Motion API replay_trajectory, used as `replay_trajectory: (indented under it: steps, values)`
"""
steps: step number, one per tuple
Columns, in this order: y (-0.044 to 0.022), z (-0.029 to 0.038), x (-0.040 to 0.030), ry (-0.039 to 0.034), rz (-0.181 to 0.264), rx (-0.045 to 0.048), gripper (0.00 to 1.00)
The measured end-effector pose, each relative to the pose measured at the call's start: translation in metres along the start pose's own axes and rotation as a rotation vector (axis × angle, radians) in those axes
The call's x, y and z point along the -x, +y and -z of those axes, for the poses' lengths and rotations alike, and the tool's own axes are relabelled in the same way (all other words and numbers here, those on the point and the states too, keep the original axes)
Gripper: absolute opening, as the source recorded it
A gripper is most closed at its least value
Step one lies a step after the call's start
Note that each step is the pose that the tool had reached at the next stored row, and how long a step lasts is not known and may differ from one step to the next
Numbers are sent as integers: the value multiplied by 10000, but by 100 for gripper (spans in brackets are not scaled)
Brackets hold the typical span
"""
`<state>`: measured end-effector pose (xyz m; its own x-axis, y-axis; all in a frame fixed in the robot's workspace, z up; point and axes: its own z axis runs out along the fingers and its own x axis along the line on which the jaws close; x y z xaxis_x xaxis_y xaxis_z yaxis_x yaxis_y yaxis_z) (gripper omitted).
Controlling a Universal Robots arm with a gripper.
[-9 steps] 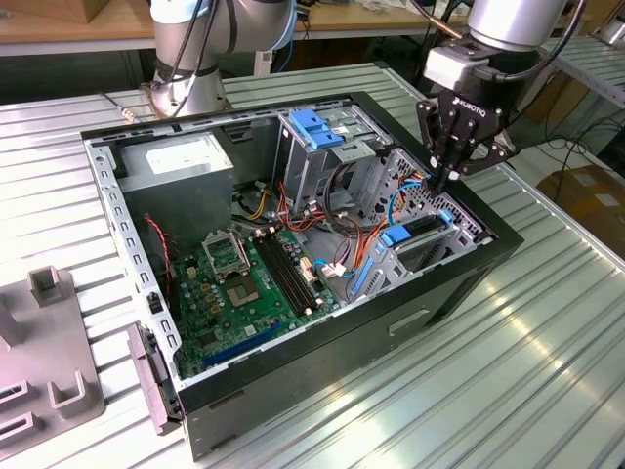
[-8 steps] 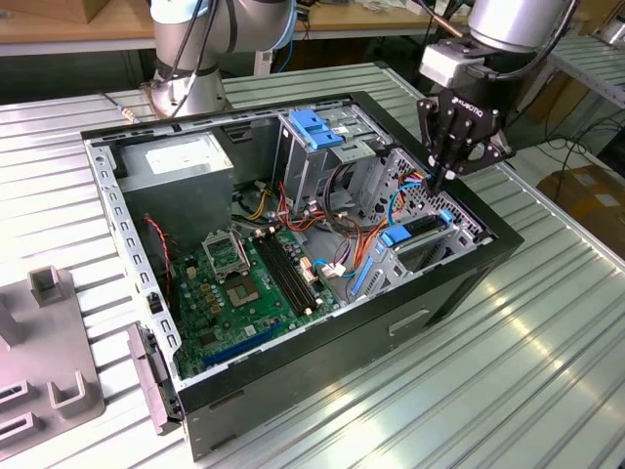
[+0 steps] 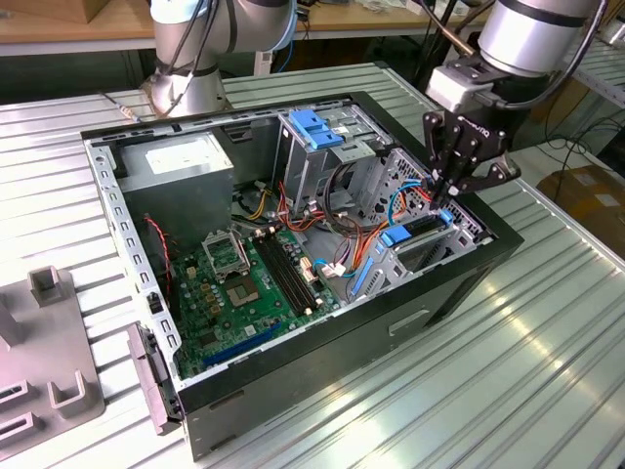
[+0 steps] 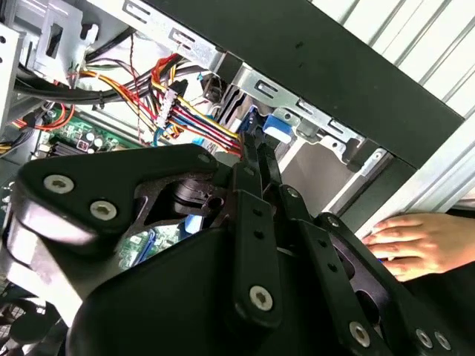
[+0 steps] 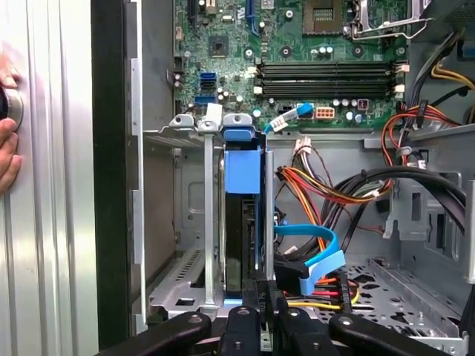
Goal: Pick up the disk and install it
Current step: 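Insert the first disk wire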
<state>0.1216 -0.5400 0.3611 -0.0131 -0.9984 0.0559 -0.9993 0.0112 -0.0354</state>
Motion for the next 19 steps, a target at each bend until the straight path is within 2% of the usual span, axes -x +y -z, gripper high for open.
replay_trajectory:
  steps: [2, 4, 7, 8, 9, 11, 12, 16, 17, 19]
  values:
    - [22, -4, -1, -13, -8, -143, 16]
    - [24, -4, -3, -17, -25, -159, 16]
    - [24, -6, -10, -12, -225, -91, 16]
    - [24, -7, -13, -7, -328, -21, 16]
    - [25, -11, -20, -4, -421, 7, 16]
    - [25, -31, -86, -12, -438, 9, 16]
    - [28, -37, -107, -32, -440, 10, 16]
    - [51, -56, -118, -233, -320, 11, 16]
    - [53, -59, -117, -258, -281, 10, 16]
    - [54, -62, -117, -259, -277, 9, 16]
